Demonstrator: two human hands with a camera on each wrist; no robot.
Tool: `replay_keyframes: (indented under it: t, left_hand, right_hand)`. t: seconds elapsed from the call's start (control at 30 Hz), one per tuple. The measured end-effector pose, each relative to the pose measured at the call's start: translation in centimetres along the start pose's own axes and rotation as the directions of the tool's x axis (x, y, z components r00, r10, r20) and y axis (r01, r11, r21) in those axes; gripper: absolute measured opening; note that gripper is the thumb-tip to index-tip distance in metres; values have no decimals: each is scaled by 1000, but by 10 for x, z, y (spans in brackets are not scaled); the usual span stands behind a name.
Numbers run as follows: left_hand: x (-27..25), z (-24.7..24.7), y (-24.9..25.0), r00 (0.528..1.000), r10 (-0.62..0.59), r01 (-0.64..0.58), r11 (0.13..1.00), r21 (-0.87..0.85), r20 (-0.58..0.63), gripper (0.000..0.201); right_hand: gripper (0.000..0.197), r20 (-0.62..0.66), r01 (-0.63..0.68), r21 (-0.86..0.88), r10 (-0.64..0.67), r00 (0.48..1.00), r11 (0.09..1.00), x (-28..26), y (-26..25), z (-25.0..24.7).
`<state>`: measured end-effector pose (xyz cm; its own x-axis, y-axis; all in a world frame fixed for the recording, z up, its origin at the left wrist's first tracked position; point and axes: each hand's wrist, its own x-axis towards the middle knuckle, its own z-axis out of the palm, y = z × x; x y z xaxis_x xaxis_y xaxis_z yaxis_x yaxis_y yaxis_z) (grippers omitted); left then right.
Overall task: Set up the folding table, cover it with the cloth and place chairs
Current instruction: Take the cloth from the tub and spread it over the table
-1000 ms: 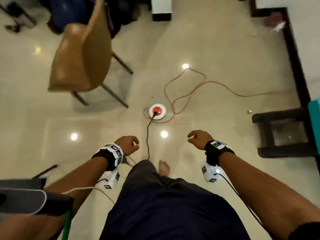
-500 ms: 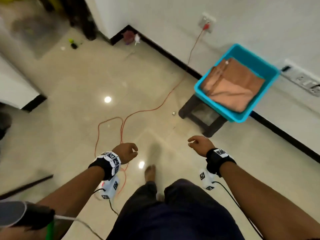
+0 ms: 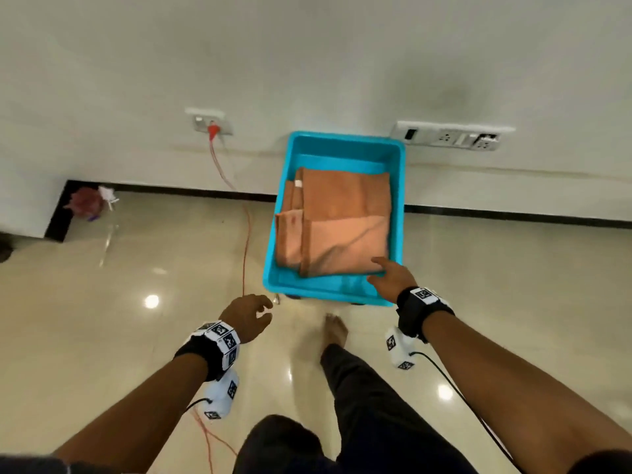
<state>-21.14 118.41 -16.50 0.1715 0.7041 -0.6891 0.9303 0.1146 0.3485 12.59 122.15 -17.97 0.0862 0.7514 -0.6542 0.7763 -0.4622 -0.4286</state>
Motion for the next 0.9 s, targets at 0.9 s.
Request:
replay_keyframes:
  t: [0.9]
  left_hand:
    - [235, -18, 135, 959, 41, -177, 858, 483, 279, 120]
  right_hand:
    - [69, -18, -497, 310, 527, 850, 811, 122, -18, 19]
